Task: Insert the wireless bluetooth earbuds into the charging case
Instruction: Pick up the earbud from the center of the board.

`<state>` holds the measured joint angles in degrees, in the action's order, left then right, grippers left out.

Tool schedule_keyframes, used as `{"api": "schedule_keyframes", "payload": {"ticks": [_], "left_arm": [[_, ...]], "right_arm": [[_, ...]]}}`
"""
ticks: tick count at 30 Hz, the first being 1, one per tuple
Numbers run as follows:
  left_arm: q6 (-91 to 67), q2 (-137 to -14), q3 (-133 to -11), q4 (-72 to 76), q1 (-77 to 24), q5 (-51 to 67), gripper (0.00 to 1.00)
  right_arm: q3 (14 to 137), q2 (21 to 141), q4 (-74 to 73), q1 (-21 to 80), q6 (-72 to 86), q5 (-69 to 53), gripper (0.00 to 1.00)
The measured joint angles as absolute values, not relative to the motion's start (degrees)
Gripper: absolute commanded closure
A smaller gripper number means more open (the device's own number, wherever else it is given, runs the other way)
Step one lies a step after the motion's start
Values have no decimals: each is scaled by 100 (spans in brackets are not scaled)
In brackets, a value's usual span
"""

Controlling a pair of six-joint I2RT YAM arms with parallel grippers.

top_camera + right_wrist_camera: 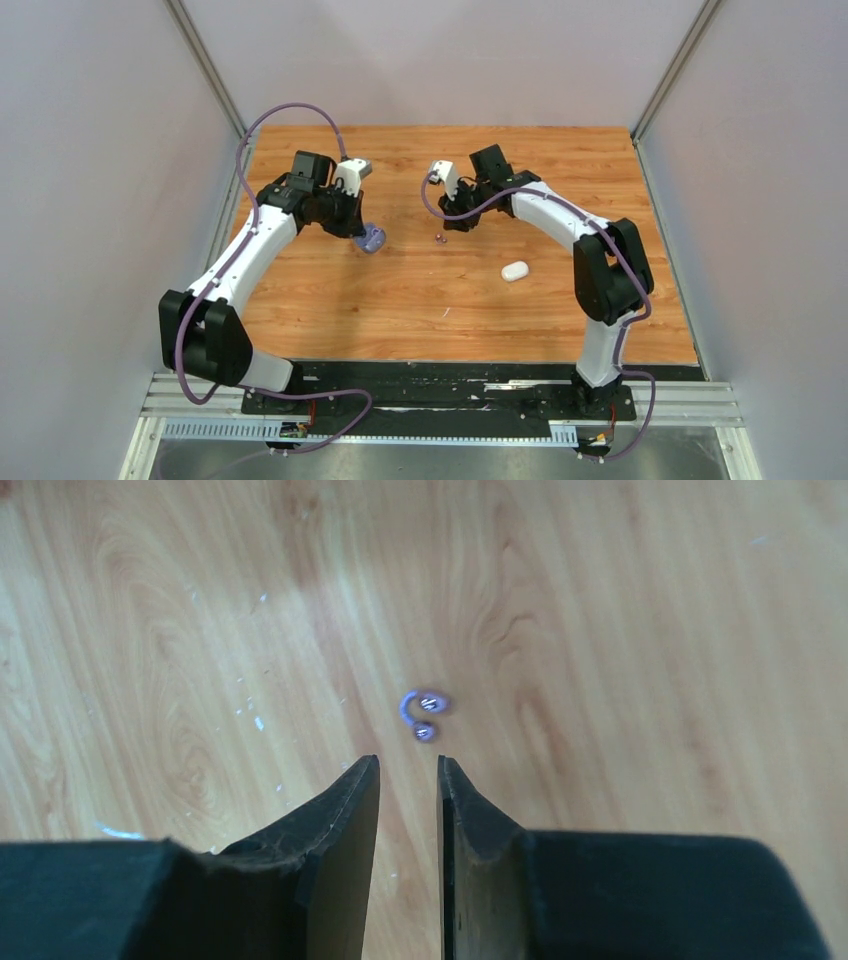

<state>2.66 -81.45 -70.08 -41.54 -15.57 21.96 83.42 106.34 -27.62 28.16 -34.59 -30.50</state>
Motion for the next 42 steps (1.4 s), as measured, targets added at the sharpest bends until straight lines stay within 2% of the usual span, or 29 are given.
{"api": "schedule_keyframes", "payload": {"ticks": [10, 20, 42], "left_arm": [[294, -8145, -7035, -4311, -1378, 2156, 100], [294, -8143, -7083, -4313, -1378, 2152, 100], [294, -8145, -7192, -4397, -1372, 2187, 100]], "right_arm": [[8475, 11327, -3365, 2958, -3236, -3336, 65], [8486, 11815, -3234, 3037, -3621, -2858, 63], [8016, 11719, -2318, 3063, -5367, -2536, 60]]}}
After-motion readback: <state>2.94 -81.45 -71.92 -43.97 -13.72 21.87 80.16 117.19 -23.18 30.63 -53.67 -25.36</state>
